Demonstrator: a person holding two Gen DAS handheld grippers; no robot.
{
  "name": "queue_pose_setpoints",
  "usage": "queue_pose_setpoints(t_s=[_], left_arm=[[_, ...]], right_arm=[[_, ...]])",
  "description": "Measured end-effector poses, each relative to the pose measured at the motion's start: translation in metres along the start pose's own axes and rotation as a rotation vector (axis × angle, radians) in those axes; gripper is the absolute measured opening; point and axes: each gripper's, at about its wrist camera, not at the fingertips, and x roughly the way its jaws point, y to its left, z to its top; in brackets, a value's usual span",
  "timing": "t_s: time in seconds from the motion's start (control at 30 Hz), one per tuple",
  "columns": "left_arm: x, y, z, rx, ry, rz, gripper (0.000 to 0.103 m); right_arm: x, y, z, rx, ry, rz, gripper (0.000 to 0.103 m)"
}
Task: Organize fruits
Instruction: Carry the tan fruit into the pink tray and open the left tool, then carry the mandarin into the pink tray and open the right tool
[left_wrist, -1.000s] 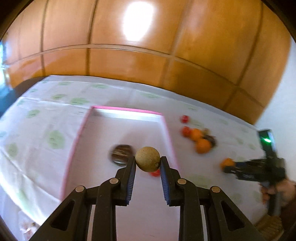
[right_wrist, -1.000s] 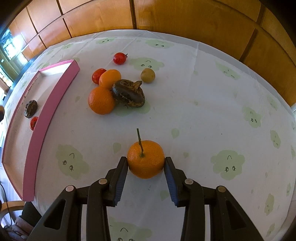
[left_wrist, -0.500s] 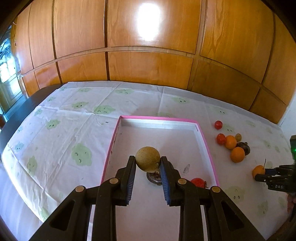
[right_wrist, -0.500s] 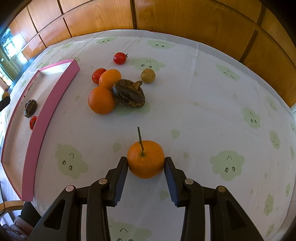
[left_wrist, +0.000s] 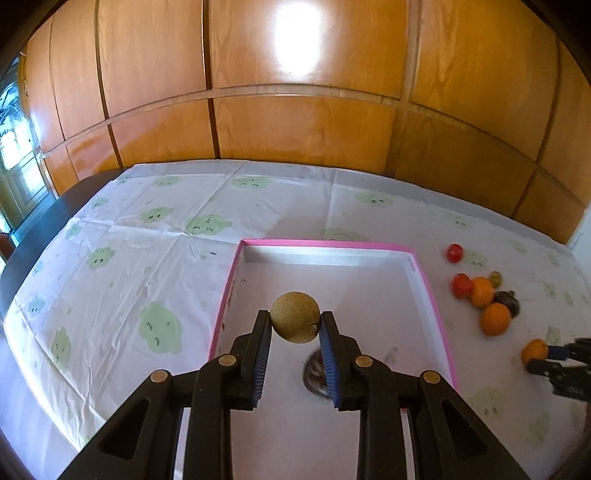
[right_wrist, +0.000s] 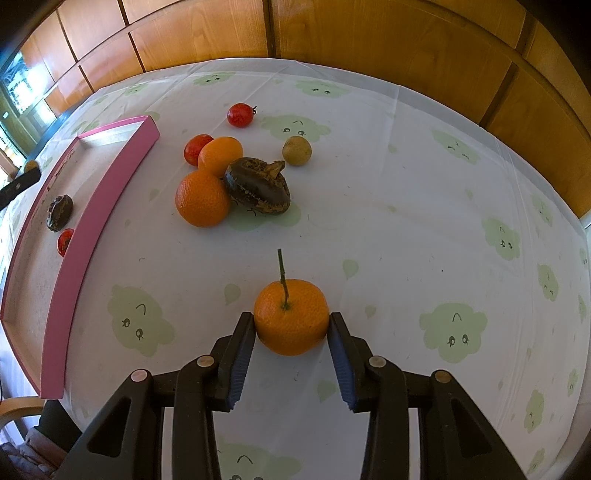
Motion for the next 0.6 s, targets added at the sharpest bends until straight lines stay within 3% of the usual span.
queue_pose_setpoints(t_s=[0.13,0.27,0.6], left_arm=[[0.012,0.005,0.009,-0.014,0.012,0.020,0.029],[0.008,0.008,0.012,-0.030,-0.017,0.030,0.046],[-0.022,-0.006,-0.012,-0.041,-0.033,-0.021,0.054]], right_arm=[[0.000,0.000,0.000,0.001,0.000,0.000,0.041],[0.000,0.000,-0.001,0.001,-0.001,-0.001,0.041],[0.000,0.000,-0.001,-0.002,-0.001,-0.005,0.041]])
